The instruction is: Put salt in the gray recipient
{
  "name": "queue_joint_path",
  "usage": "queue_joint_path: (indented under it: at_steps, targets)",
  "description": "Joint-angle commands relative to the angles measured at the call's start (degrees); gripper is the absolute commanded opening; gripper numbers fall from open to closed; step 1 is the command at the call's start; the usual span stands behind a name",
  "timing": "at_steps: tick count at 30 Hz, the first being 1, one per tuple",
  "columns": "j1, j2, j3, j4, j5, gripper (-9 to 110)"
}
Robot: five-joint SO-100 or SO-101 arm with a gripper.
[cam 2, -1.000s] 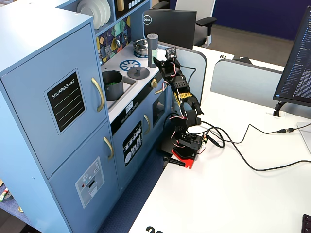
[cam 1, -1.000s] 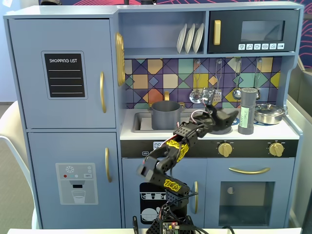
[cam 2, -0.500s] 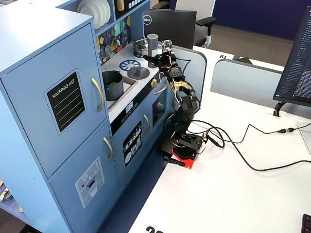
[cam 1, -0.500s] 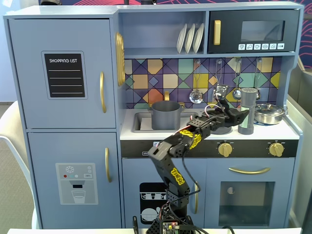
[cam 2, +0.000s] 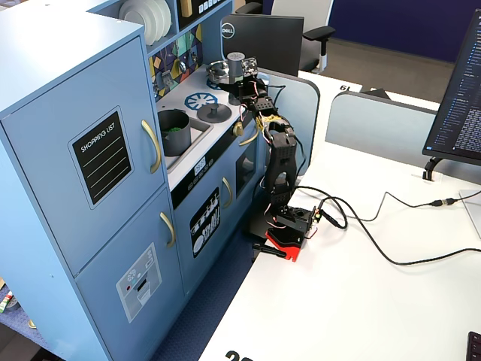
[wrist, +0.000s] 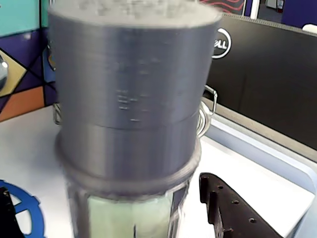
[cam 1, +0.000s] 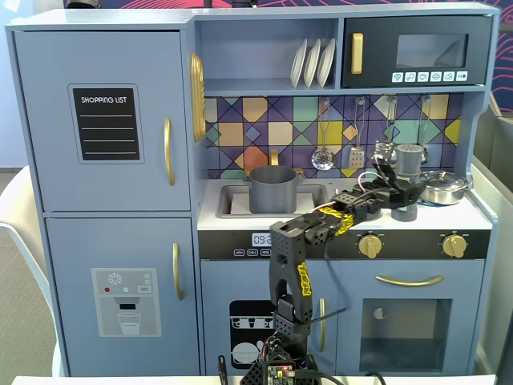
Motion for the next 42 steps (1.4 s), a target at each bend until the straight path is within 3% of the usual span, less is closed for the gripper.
queue_joint_path:
  at_steps: [1, 8, 11, 20, 29, 42]
  targets:
    - [-0.44, -4.31, -10.11, -2.11, -0.7, 50]
    - [-1.85, -9.93, -17.49, -2.37, 0.0, 38]
    - [-2.81, -9.49, -17.58, -0.26, -3.43, 0]
    - [-5.01, 3.52, -14.33, 2.2, 10.28, 0]
    - [-21.8, 22.32, -12.39, 27.07, 46.58, 0]
    - [-50.45, 15.21, -21.62, 36.56, 117.77, 0]
